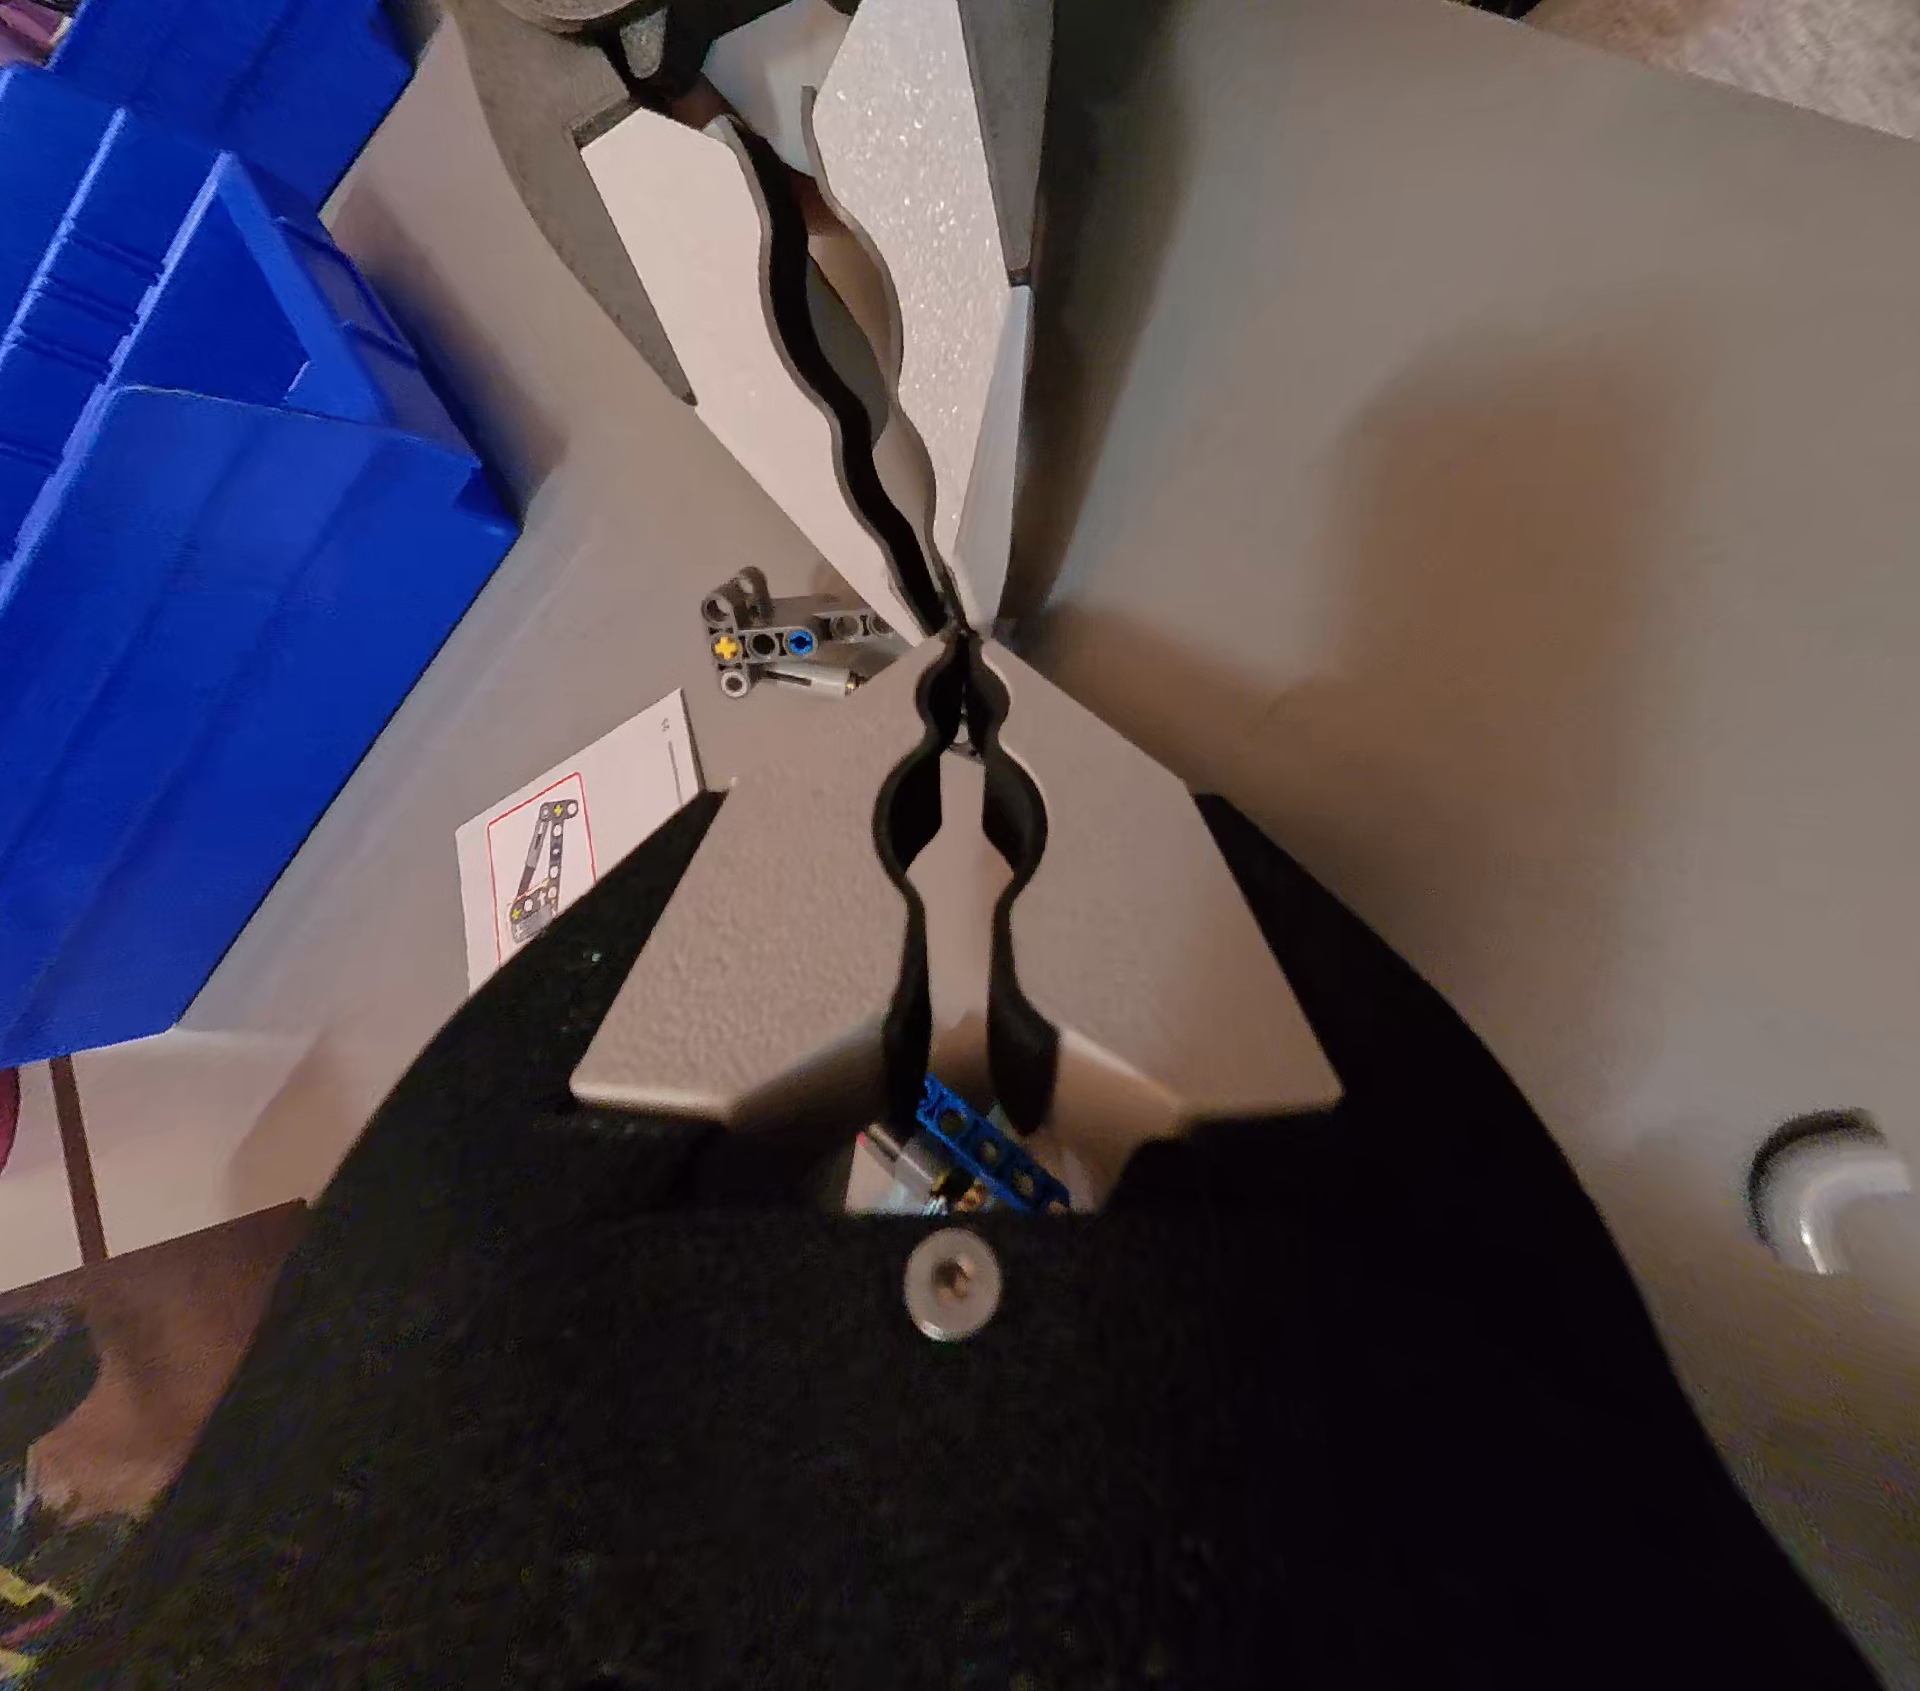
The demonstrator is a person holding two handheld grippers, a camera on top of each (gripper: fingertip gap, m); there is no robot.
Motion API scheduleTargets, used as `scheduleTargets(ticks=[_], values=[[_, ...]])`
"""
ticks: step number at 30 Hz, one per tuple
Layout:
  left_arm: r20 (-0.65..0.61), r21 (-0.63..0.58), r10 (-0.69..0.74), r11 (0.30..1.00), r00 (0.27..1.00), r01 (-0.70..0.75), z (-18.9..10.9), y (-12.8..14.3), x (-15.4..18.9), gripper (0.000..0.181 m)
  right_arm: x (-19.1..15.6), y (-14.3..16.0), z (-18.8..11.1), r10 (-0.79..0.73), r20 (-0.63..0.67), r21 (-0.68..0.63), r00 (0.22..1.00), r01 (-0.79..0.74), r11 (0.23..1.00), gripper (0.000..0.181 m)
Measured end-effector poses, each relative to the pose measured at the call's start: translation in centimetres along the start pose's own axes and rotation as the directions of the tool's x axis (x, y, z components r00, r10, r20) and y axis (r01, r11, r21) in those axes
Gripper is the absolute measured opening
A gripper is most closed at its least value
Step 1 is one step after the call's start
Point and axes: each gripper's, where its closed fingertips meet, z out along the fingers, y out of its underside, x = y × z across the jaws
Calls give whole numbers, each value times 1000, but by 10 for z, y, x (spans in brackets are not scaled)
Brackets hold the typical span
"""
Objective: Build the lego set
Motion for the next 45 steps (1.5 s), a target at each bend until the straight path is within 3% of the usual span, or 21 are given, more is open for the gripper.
scheduleTargets(ticks=[5, 10, 17, 26, 30, 35, 45], values=[[16, -71, 111, 991, 994, -110, 0, 1, 1, 0, 0, 1, 1, 3, 5, -4, 1000, -3, 1000, 2], [31, -35, 56, 998, 998, -55, -1, 0, -2, 0, 1, -1, 0, -25, -25, 11, 999, 25, 1000, 2], [81, -31, 39, 999, 996, -37, -1, 1, -10, 0, 1, 2, 0, -85, -69, -12, 994, 84, 996, 18], [127, -20, 21, 1000, 992, -18, -5, 0, -18, 0, 5, 5, -15, 17, -228, -20, 973, -22, 1000, 38], [122, 0, -25, 1000, 992, 25, -6, -1, -19, 0, 8, 3, -17, 88, -271, 15, 959, -87, 996, 29], [110, -6, -24, 1000, 994, 25, -2, -2, -17, 0, 2, 6, -12, 118, -228, -9, 966, -124, 992, 10], [116, -24, -5, 1000, 993, 8, 3, -3, -16, 0, 6, 8, -13, 119, -233, -15, 965, -126, 992, 6]])
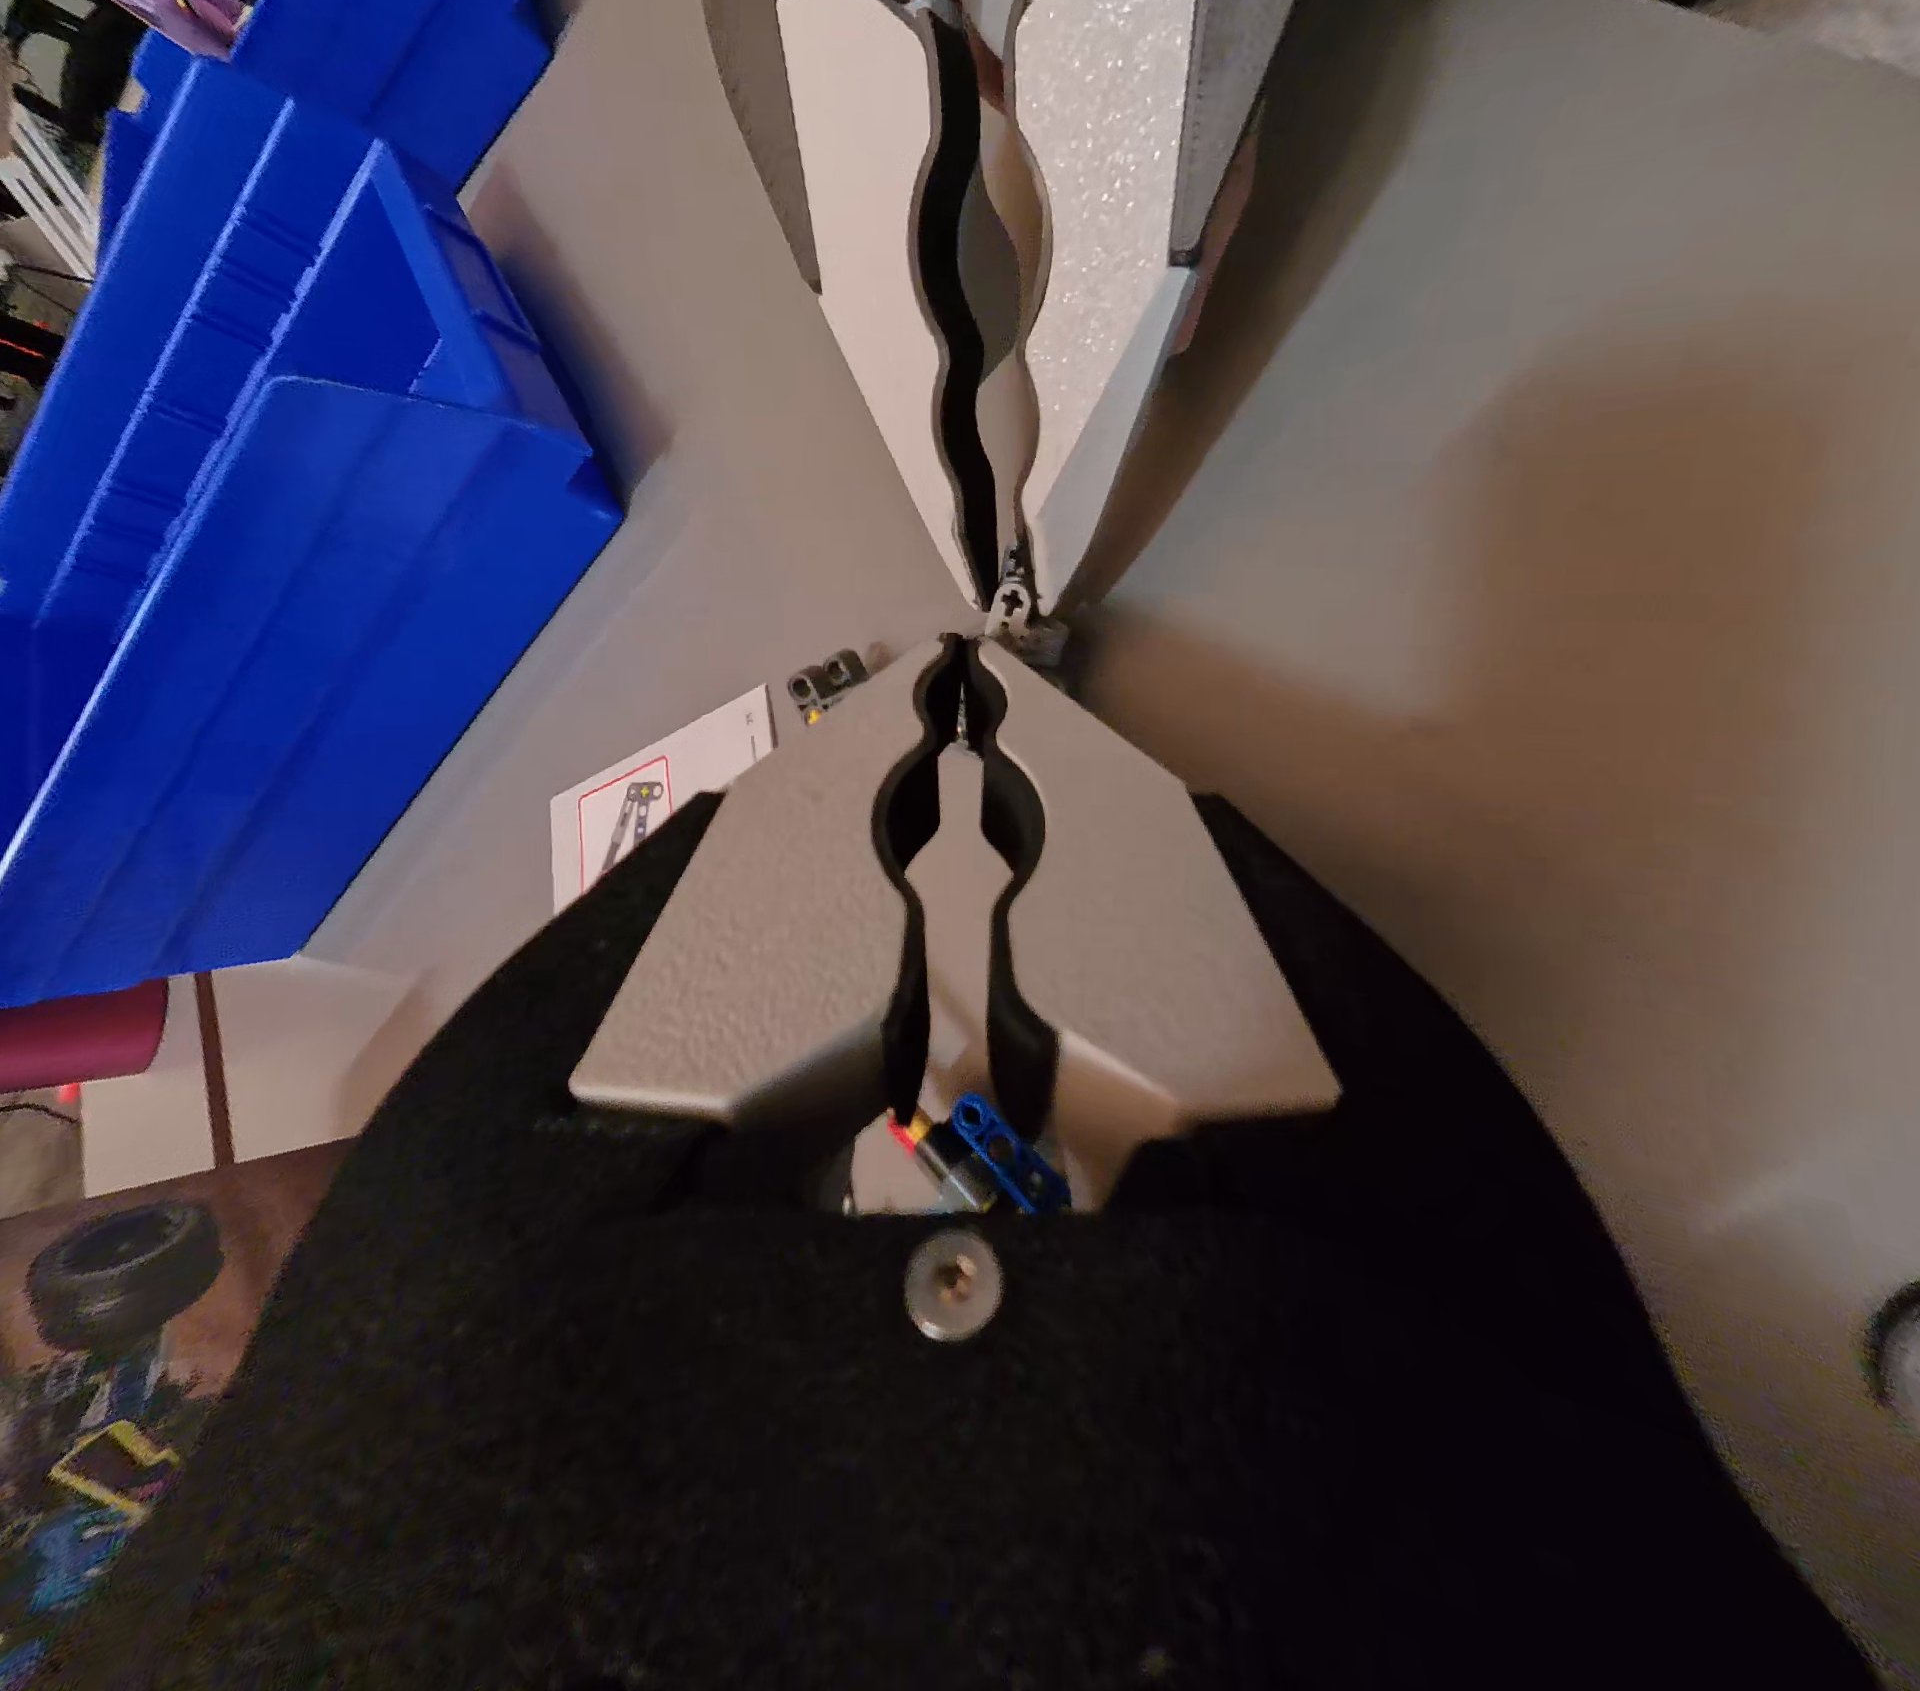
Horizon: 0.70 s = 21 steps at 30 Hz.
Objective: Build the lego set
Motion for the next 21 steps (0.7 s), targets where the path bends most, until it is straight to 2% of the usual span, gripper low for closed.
scheduleTargets(ticks=[6, 9, 12, 16, 21], values=[[15, 17, -39, 999, 999, 39, 0, -1, -3, 0, 3, 1, -1, 17, 26, 2, 1000, -17, 1000, 6], [48, 32, -108, 994, 993, 107, -10, -1, -14, 0, 7, 5, -5, -10, 62, 9, 998, 10, 1000, 5], [-45, -77, -137, 988, 990, 133, -9, 17, -1, 0, 14, 14, -9, -29, 85, -7, 996, 30, 1000, 7], [-86, -154, -141, 980, 986, 127, -4, 30, 10, 2, 15, 16, -12, -74, 79, -9, 994, 75, 997, 17], [-114, -40, -176, 984, 978, 172, -23, 13, 5, 3, 18, 9, -16, -155, 9, -30, 988, 155, 987, 20]])
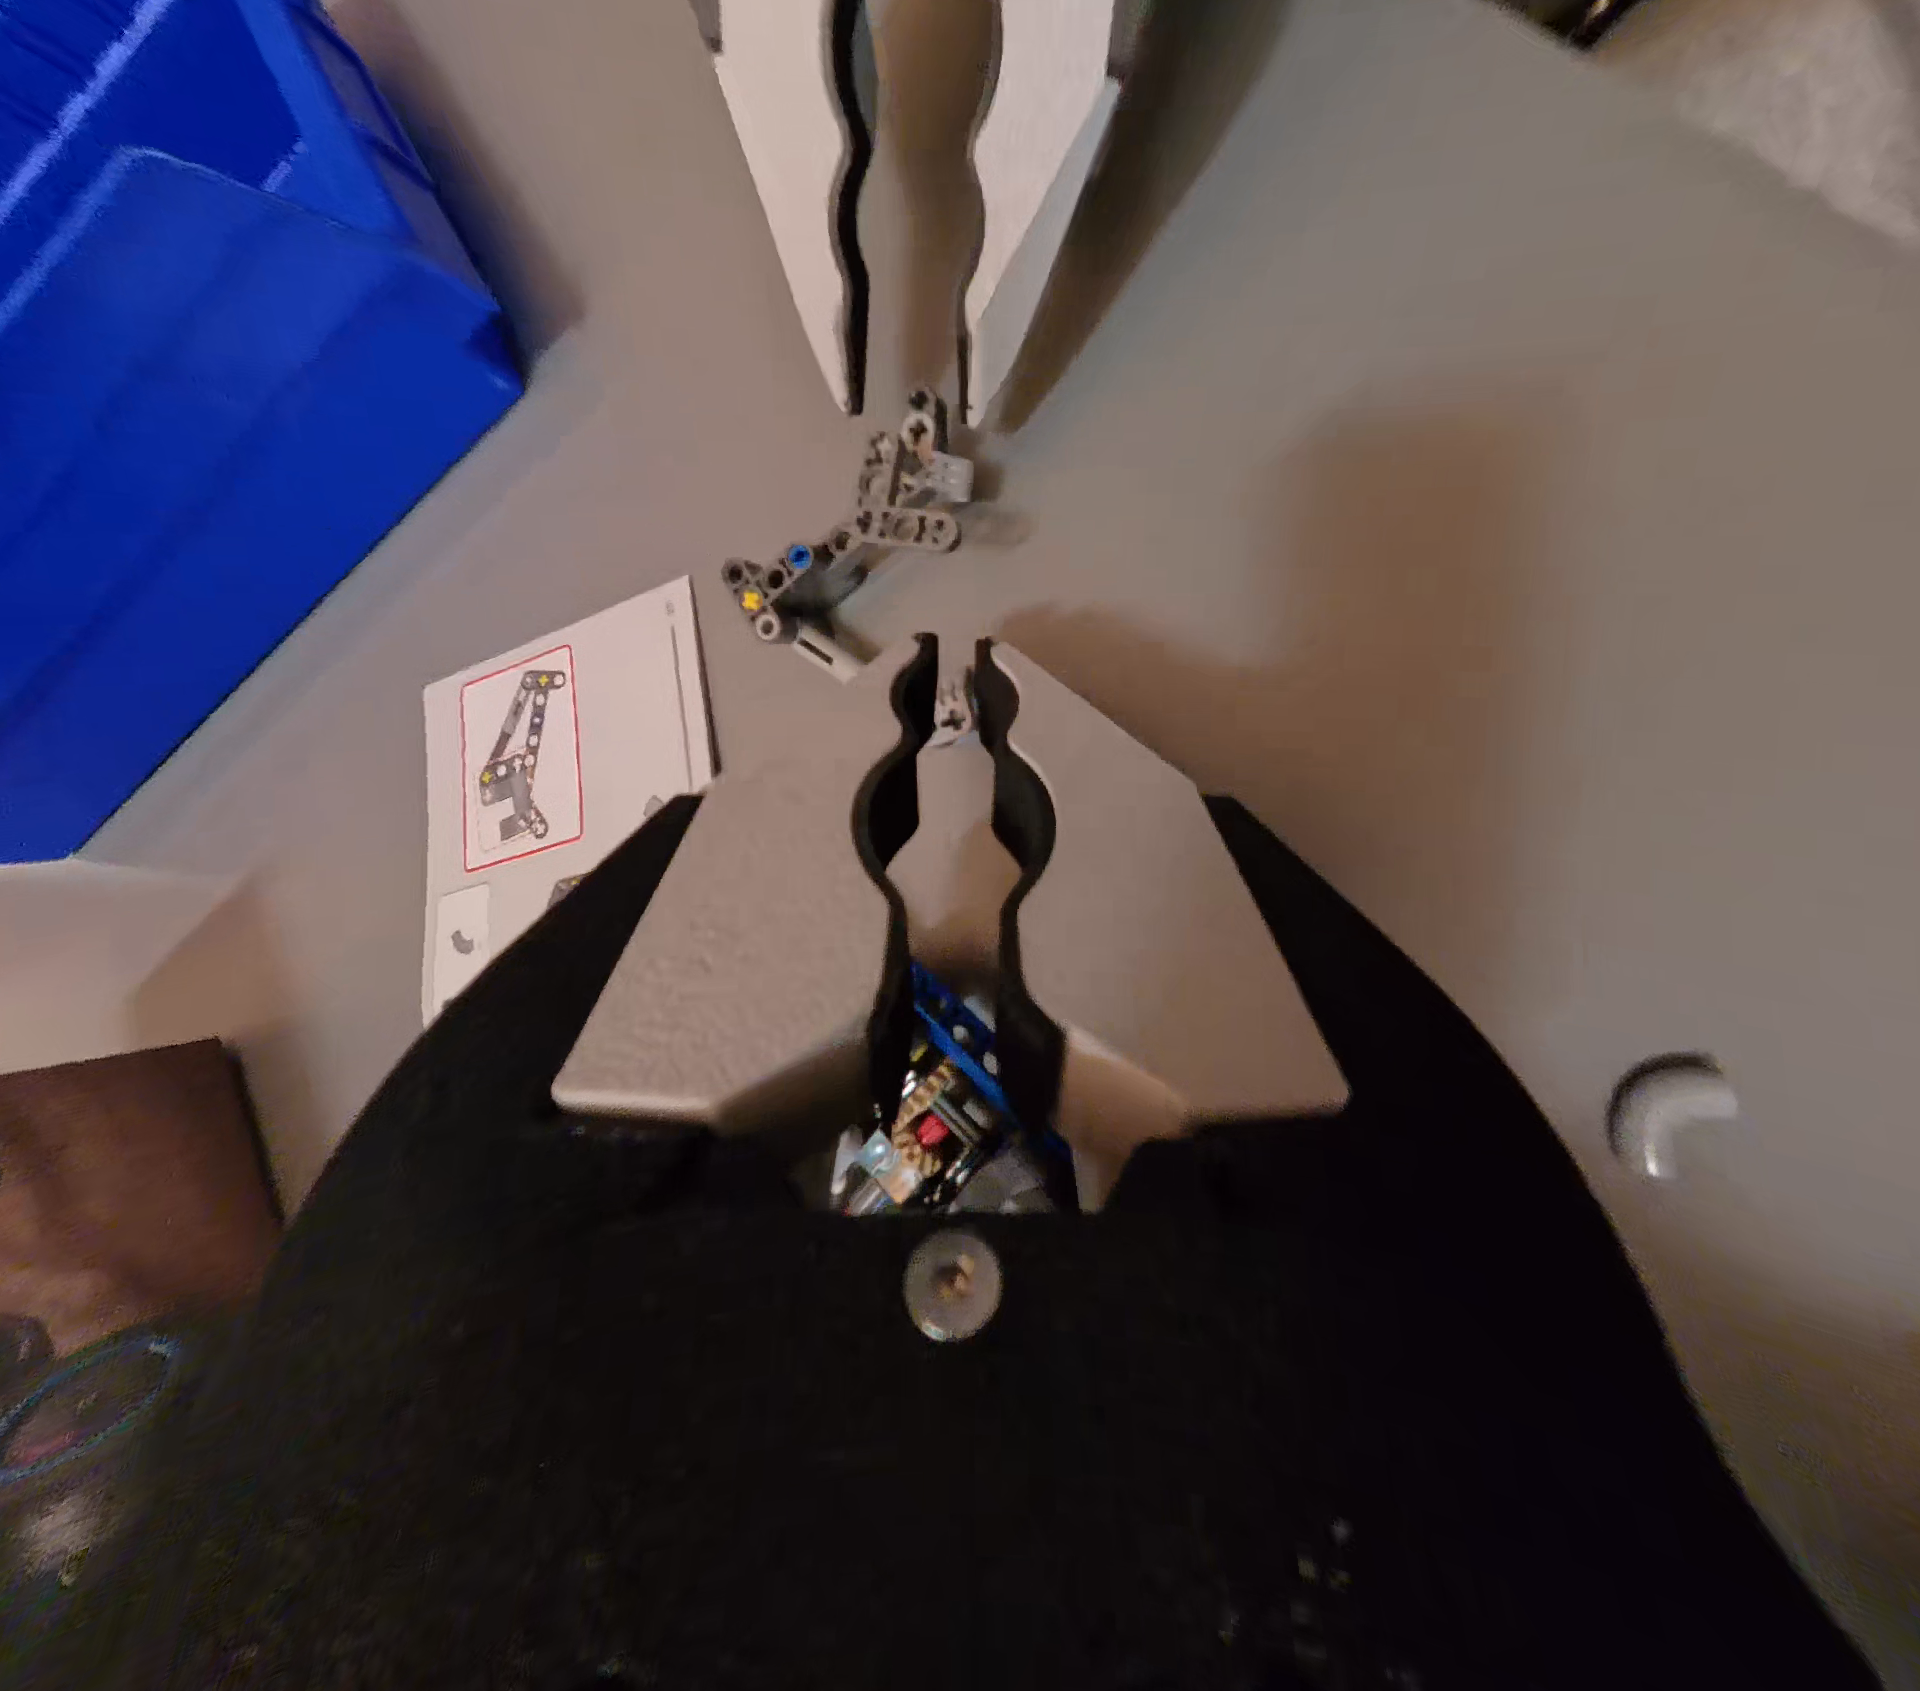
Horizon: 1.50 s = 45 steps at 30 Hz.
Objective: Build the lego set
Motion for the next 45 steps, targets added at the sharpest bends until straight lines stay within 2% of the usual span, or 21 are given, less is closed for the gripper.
scheduleTargets(ticks=[3, 6, 11, 14, 18, 22, 27, 32, 39, 45], values=[[35, -57, -81, 995, 996, 83, -5, 15, -11, 6, -1, -21, -1, -1, -15, 91, 1000, 2, 996, 21], [16, -136, -99, 986, 995, 100, 4, 30, -6, 10, 0, -16, 9, -11, -24, 51, 1000, 12, 999, 24], [20, -202, -104, 974, 994, 106, 17, 36, -2, 8, 2, -17, 12, -2, -29, 64, 1000, 3, 998, 15], [-11, -144, -94, 985, 995, 92, 21, 24, 4, 1, 2, -23, 11, 4, -36, 105, 999, 0, 994, 8], [-10, -114, -63, 992, 998, 62, 27, 16, 7, 0, -2, -20, 14, -12, -28, 90, 1000, 14, 996, 8], [3, -118, -35, 992, 999, 35, 34, 17, 7, 0, -4, -19, 17, -23, -31, 86, 999, 25, 996, 16], [-2, -88, -23, 996, 1000, 23, 35, 11, 9, 0, -6, -19, 18, -29, -31, 87, 999, 32, 996, 17], [5, -95, -21, 995, 1000, 22, 35, 12, 8, 0, -8, -24, 18, -66, -63, 75, 996, 70, 995, 32], [30, -75, -36, 996, 999, 39, 34, 11, 3, 8, -6, -19, 21, -105, -119, 32, 987, 109, 993, 23], [65, -39, 11, 999, 998, -8, 38, 6, 1, 2, -5, -21, 15, -87, -100, 51, 991, 93, 994, 21]])
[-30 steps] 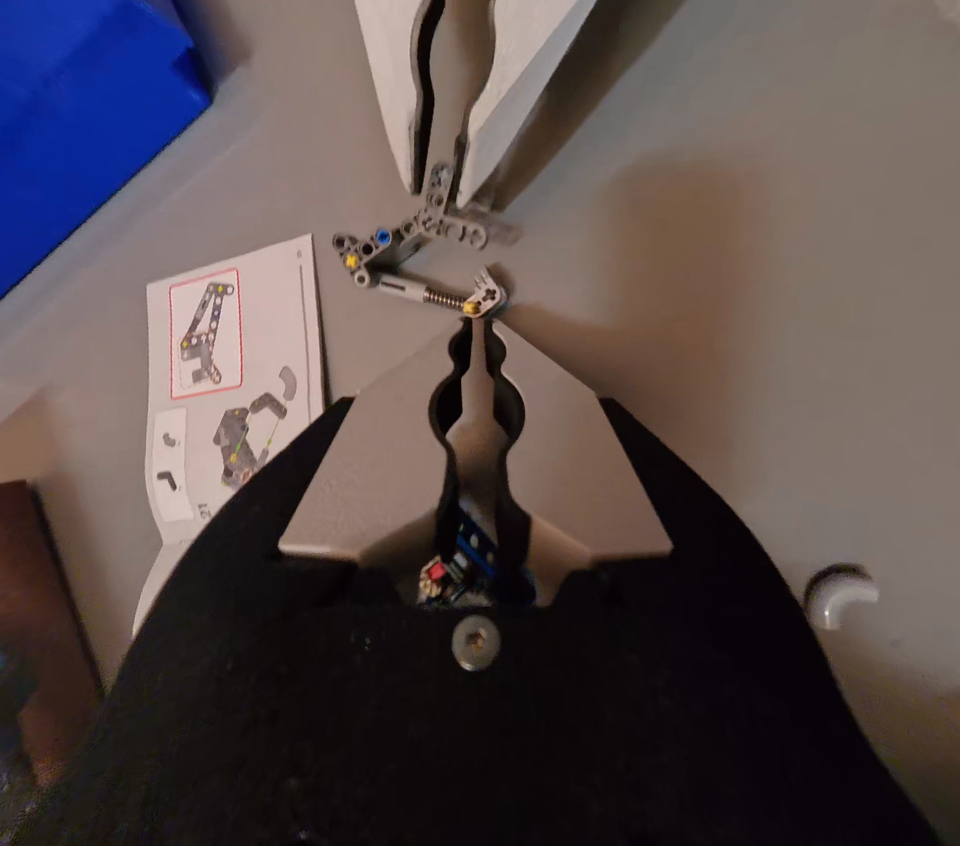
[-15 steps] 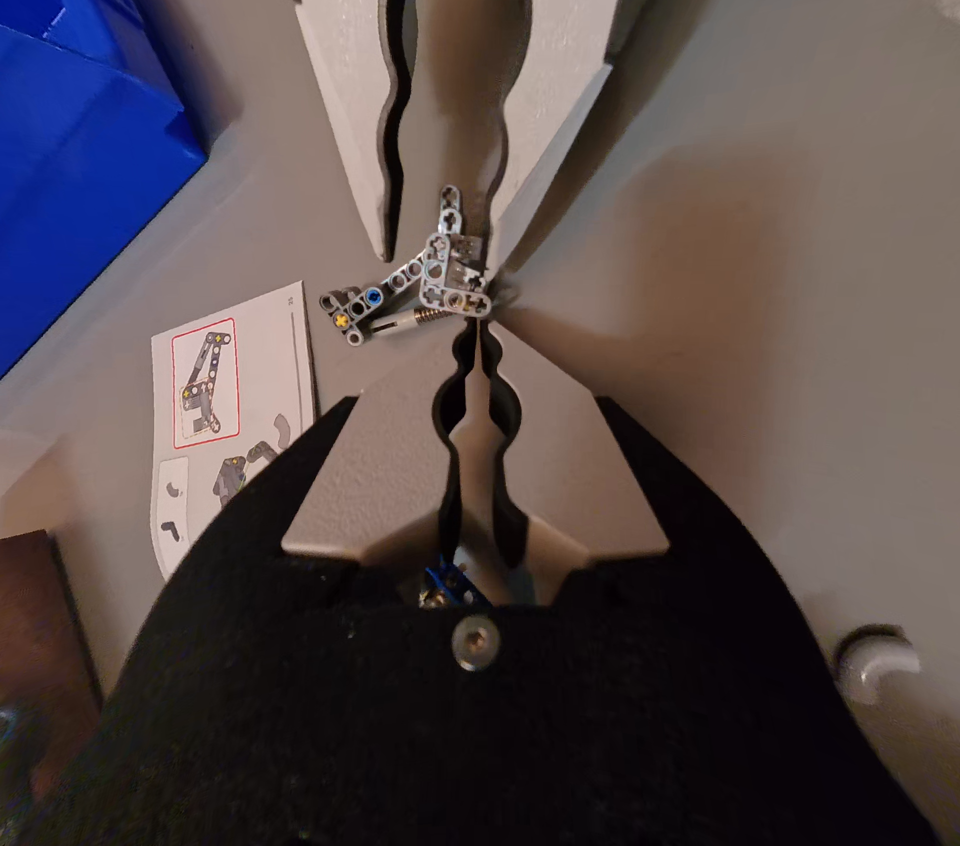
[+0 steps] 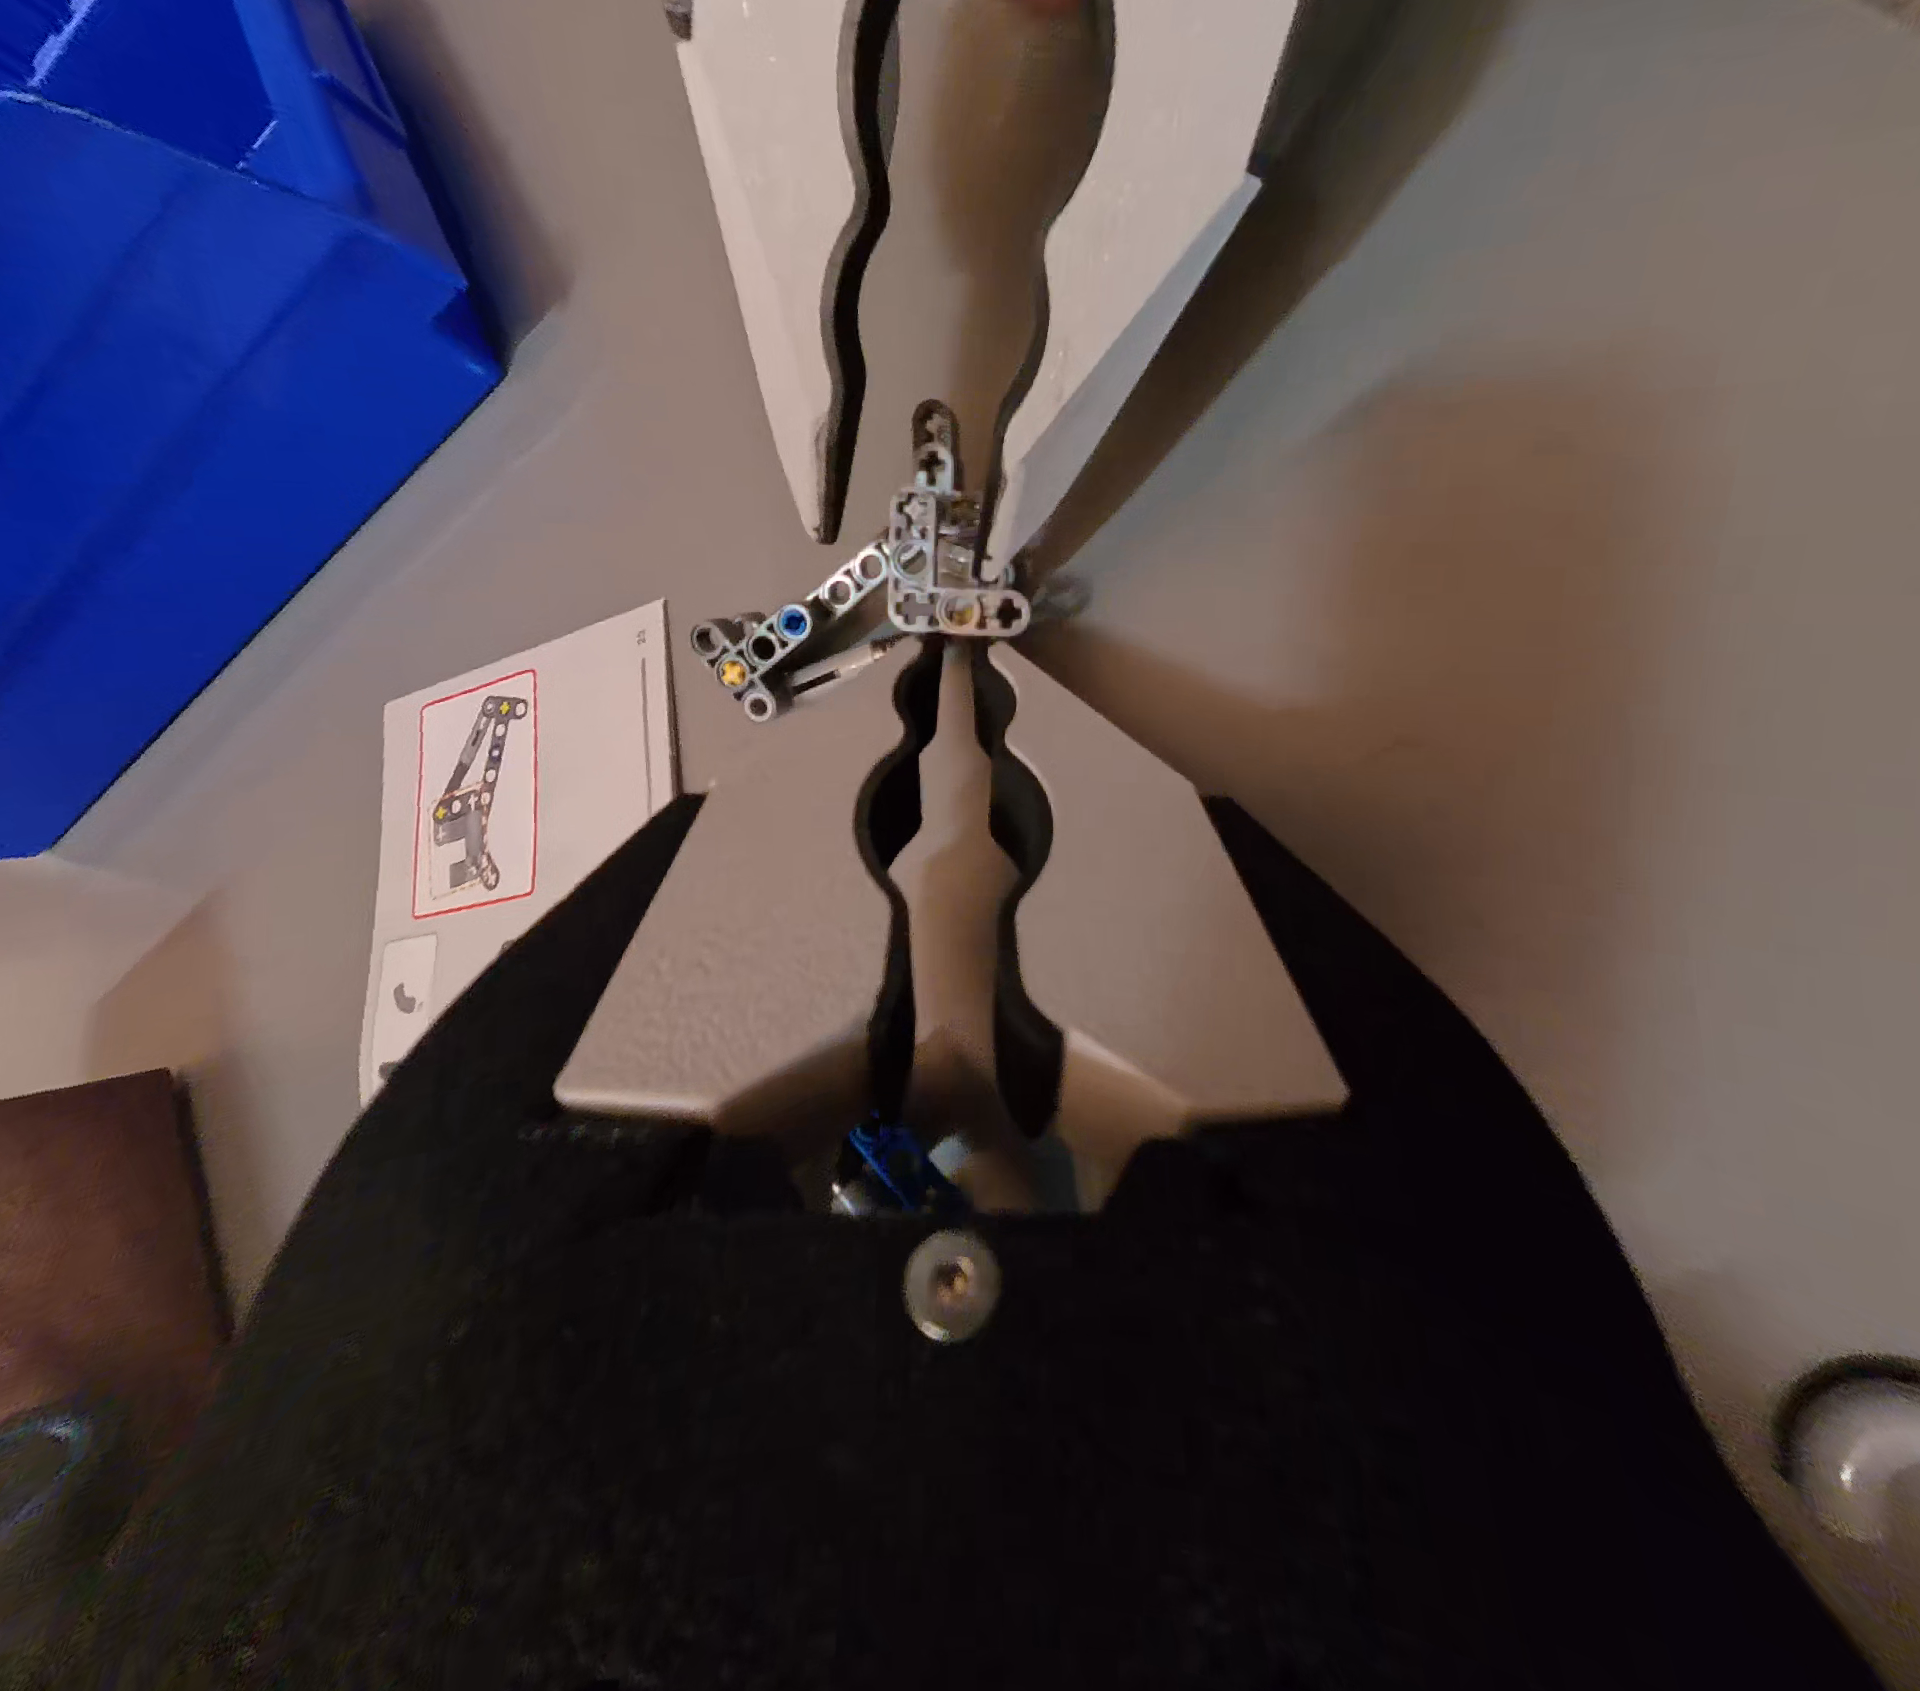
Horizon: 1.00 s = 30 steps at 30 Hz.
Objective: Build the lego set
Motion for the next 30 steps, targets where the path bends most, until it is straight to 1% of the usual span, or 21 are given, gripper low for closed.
scheduleTargets(ticks=[5, 9, 11, 14, 18, 22, 25, 27, 28, 29, 30], values=[[5, 21, 16, 1000, 1000, -16, 1, -3, 1, 0, -7, -6, 0, 23, 31, 30, 999, -24, 999, 26], [-14, -2, 28, 1000, 1000, -28, 3, 1, 4, 0, -2, 4, 2, 7, -9, -15, 1000, -7, 1000, 28], [-17, 7, 24, 1000, 1000, -24, 2, 0, 4, 0, 1, 7, 1, 22, -25, -24, 999, -23, 999, 30], [9, 6, 10, 1000, 1000, -10, -1, 0, -1, 5, 6, 11, -3, 36, -47, -35, 998, -38, 999, 31], [4, 18, 10, 1000, 1000, -10, 2, -1, 0, 10, 0, 14, -4, 48, -26, -27, 998, -49, 998, 32], [-3, -17, 57, 998, 998, -57, -2, 3, 2, 12, 10, 25, -6, 11, -50, -76, 999, -15, 997, 35], [56, -36, 73, 997, 996, -71, -14, 4, -13, 14, 21, 36, -11, 28, -74, -98, 997, -35, 995, 35], [111, -53, 94, 995, 989, -89, -20, 5, -30, 20, 26, 40, -13, 61, -87, -98, 994, -69, 993, 35], [109, -65, 102, 993, 989, -96, -20, 5, -35, 28, 29, 44, -15, 69, -104, -114, 992, -81, 990, 34], [84, -69, 99, 993, 992, -94, -17, 5, -37, 39, 31, 46, -18, 76, -114, -132, 991, -91, 987, 33], [52, -61, 88, 995, 995, -85, -13, 3, -40, 46, 27, 45, -21, 95, -104, -147, 990, -110, 983, 30]])
